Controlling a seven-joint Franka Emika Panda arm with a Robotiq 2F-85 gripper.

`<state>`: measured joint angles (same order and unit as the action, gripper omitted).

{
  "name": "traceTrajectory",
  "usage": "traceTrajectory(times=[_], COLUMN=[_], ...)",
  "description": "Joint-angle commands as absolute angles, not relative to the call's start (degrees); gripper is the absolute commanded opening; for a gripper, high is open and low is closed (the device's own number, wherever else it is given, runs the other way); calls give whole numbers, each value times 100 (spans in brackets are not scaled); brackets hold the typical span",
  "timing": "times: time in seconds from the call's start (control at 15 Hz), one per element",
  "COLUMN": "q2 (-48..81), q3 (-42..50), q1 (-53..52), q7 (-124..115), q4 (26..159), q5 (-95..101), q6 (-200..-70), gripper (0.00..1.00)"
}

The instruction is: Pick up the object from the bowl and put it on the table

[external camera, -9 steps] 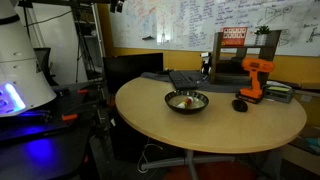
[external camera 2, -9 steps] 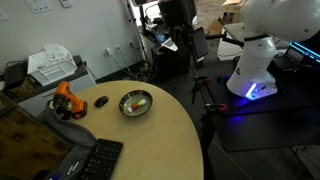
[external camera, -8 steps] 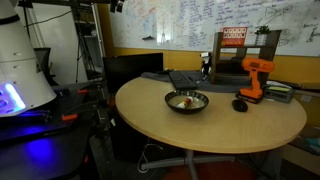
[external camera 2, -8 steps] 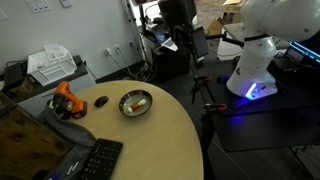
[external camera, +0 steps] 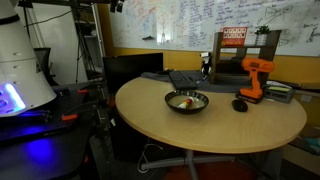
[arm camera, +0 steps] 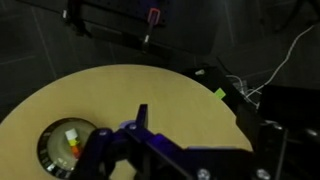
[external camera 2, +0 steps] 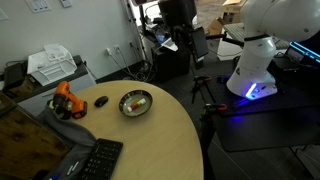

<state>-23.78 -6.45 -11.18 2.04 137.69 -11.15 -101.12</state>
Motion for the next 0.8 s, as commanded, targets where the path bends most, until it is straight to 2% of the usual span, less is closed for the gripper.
traceTrajectory(times=[0.0,0.4,0.53,0.73], q2=[-2211,-1102,-578,44], q3=[-714,-519,-385,-210], q1=[-1045,-838,-664,-381], q7=[508,1726,1933,1915], q4=[13794,14114,14028,13786], q5=[-902,421,784,1277], q6=[-10498,-13249,-13809,-13975], gripper=[100,100,100,100])
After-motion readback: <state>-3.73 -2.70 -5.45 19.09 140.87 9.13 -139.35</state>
